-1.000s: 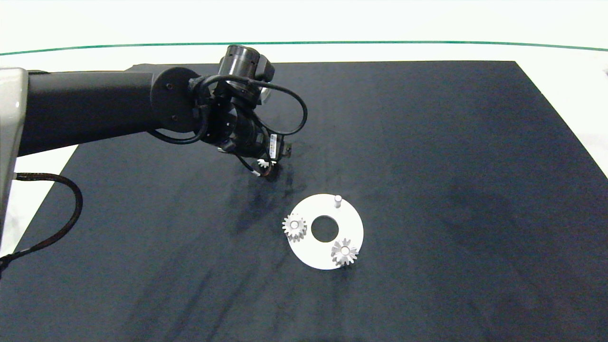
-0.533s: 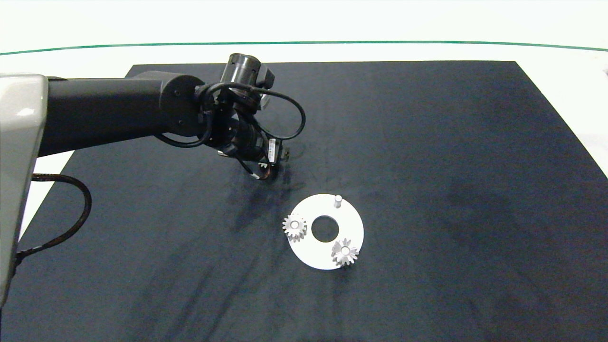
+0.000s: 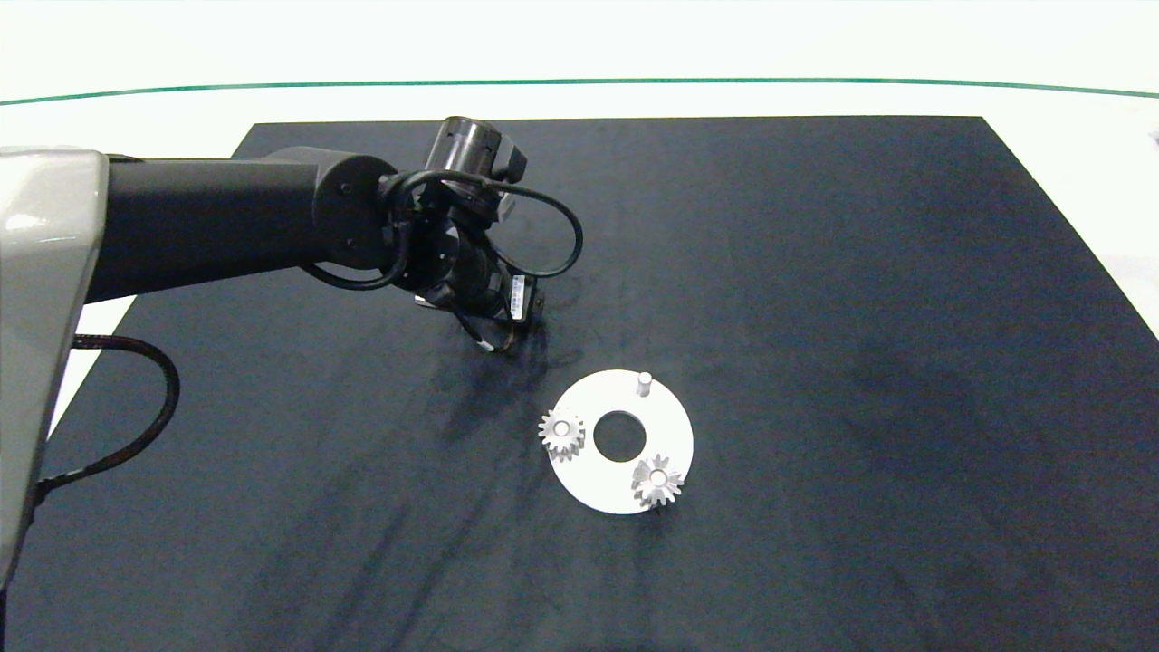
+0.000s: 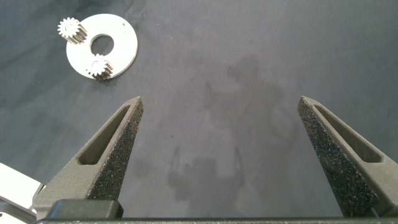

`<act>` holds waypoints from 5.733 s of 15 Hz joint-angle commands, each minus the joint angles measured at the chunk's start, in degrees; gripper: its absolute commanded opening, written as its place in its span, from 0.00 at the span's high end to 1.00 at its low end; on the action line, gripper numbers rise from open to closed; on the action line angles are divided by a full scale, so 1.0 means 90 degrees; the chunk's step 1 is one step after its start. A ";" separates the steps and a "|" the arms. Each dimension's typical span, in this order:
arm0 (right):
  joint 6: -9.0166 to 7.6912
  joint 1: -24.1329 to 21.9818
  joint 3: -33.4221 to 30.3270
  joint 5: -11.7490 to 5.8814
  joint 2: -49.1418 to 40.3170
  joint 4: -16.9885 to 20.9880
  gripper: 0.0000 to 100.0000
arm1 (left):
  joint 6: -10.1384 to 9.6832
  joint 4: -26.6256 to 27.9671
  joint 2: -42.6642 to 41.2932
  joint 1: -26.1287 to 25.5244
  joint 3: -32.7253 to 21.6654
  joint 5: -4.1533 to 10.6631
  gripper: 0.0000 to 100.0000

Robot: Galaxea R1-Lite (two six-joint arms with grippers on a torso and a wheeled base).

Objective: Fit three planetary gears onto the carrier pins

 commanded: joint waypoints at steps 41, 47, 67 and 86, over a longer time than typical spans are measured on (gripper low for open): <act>-0.0011 0.0004 0.0049 -0.0008 -0.0014 0.0015 0.00 | 0.0333 -0.1006 -0.0788 -0.2670 0.1474 0.1329 0.81; -0.0011 0.0004 0.0049 -0.0008 -0.0014 0.0015 0.00 | 0.0733 -0.1338 -0.0612 -0.2846 0.1337 0.1329 0.81; -0.0011 0.0004 0.0049 -0.0008 -0.0023 0.0015 0.00 | 0.0724 -0.1221 -0.0407 -0.2738 0.1542 0.1339 0.81; -0.0011 0.0004 0.0049 -0.0008 -0.0023 0.0015 0.00 | 0.0714 -0.1221 -0.0114 -0.2738 0.1142 0.1339 0.81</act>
